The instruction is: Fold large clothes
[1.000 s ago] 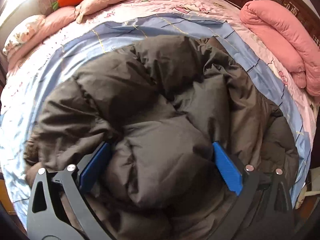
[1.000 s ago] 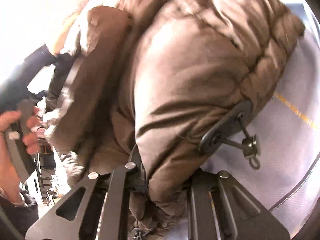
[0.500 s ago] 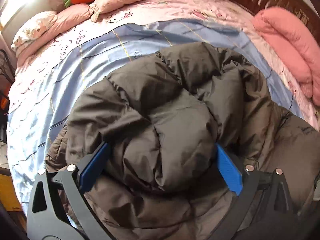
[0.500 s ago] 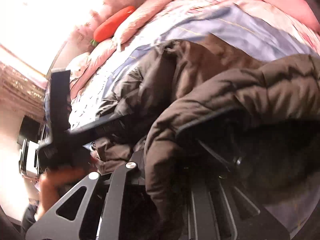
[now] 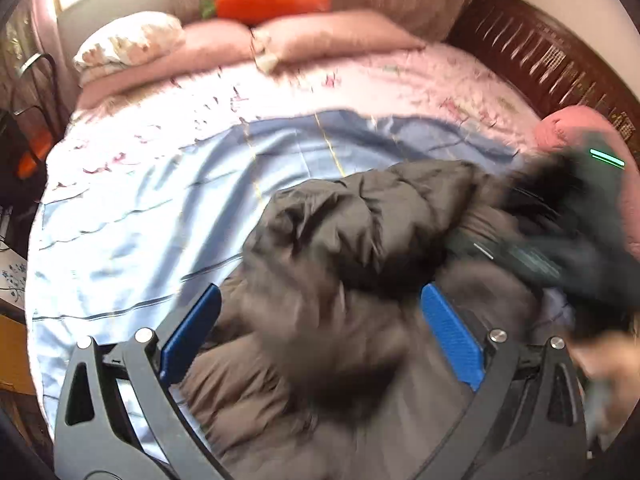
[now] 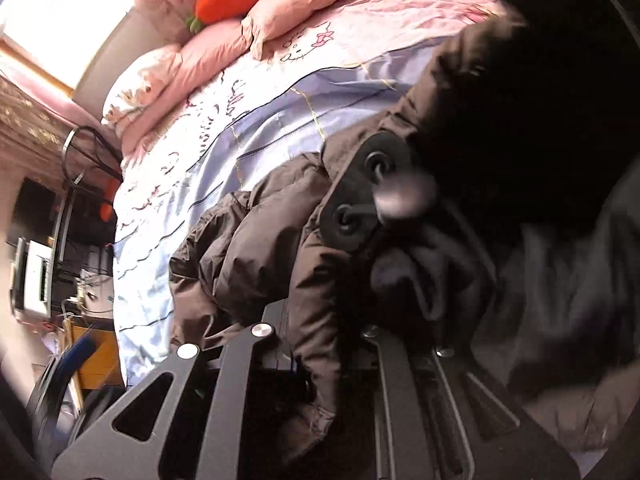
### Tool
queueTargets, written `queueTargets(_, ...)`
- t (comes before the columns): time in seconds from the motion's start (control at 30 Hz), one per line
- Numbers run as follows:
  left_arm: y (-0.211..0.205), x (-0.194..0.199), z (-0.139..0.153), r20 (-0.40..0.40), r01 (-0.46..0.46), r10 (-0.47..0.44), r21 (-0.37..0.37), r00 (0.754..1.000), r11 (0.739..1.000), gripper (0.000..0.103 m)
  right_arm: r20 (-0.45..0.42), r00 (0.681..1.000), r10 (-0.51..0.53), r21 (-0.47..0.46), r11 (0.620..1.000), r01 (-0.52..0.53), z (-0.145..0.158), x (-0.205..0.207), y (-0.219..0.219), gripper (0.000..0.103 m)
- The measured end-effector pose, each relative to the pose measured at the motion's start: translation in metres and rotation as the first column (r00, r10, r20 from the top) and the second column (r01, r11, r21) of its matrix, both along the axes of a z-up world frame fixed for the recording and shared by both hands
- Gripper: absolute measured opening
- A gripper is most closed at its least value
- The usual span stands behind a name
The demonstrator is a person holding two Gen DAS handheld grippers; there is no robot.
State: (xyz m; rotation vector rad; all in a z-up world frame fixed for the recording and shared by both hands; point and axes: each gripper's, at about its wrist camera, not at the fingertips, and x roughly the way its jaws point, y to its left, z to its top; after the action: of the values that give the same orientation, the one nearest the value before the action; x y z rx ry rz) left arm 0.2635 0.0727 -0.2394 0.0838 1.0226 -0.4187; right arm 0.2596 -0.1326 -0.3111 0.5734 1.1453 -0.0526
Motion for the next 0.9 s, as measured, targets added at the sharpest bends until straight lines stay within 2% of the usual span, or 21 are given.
queueTargets(0.1,0.021,-0.049,0.025,-0.050,-0.013,0.006,-0.141,0.999,0.990,0.101,-0.032,0.999,0.019,-0.007,1.000,-0.019,-0.010,0.031,0.000,0.012)
queueTargets(0.13,0.023,-0.065,0.030,-0.042,-0.022,0.016,-0.151,0.999,0.988,0.101,-0.038,0.999,0.029,-0.016,0.999,-0.030,-0.007,0.031,0.000,0.012)
queueTargets(0.23,0.022,-0.127,0.048,0.026,0.020,-0.015,-0.202,1.000,0.979,0.101,-0.067,0.996,0.053,-0.037,0.998,-0.055,-0.018,0.072,0.004,0.012)
queueTargets(0.3,0.016,-0.149,0.036,-0.024,0.046,-0.054,-0.245,0.998,0.968,0.101,-0.084,0.995,0.058,-0.034,0.998,-0.061,-0.020,0.090,0.006,0.012)
queueTargets(0.33,0.007,-0.150,0.019,-0.084,0.057,-0.078,-0.226,0.993,0.972,0.101,-0.087,0.994,0.063,-0.039,0.997,-0.066,-0.018,0.095,0.007,0.012)
queueTargets(0.37,-0.001,-0.149,0.007,-0.089,0.077,-0.094,-0.188,0.992,0.979,0.101,-0.088,0.994,0.070,-0.046,0.996,-0.074,-0.016,0.097,0.008,0.012)
queueTargets(0.43,-0.013,-0.147,-0.001,0.045,0.134,-0.128,-0.163,0.991,0.978,0.101,-0.088,0.994,0.066,-0.057,0.996,-0.071,-0.013,0.103,0.008,0.012)
queueTargets(0.47,-0.019,-0.144,-0.003,0.069,0.149,-0.139,-0.161,0.988,0.976,0.101,-0.090,0.994,0.064,-0.062,0.996,-0.069,-0.013,0.109,0.008,0.012)
queueTargets(0.57,-0.013,-0.154,0.015,0.177,0.080,-0.044,-0.207,0.983,0.975,0.101,-0.096,0.992,0.075,-0.069,0.994,-0.082,-0.016,0.124,0.007,0.012)
queueTargets(0.63,-0.012,-0.164,0.022,0.194,0.081,-0.034,-0.240,0.980,0.967,0.101,-0.099,0.992,0.082,-0.083,0.992,-0.090,-0.017,0.131,0.007,0.012)
queueTargets(0.67,-0.016,-0.168,0.023,0.189,0.111,-0.065,-0.245,0.980,0.963,0.101,-0.103,0.991,0.088,-0.093,0.991,-0.098,-0.017,0.136,0.008,0.012)
queueTargets(0.8,-0.035,-0.165,0.007,0.197,0.200,-0.166,-0.166,0.966,0.966,0.101,-0.086,0.992,0.095,-0.118,0.987,-0.105,-0.015,0.150,0.011,0.013)
queueTargets(0.83,-0.045,-0.162,0.003,0.245,0.240,-0.207,-0.113,0.947,0.964,0.101,-0.087,0.992,0.093,-0.117,0.988,-0.103,-0.015,0.151,0.010,0.013)
queueTargets(0.87,-0.055,-0.156,-0.003,0.304,0.248,-0.228,-0.027,0.925,0.968,0.101,-0.084,0.991,0.099,-0.117,0.987,-0.109,-0.014,0.152,0.010,0.013)
queueTargets(0.9,-0.062,-0.140,-0.014,0.323,0.228,-0.228,0.039,0.918,0.973,0.101,-0.079,0.991,0.108,-0.119,0.986,-0.117,-0.013,0.151,0.010,0.014)
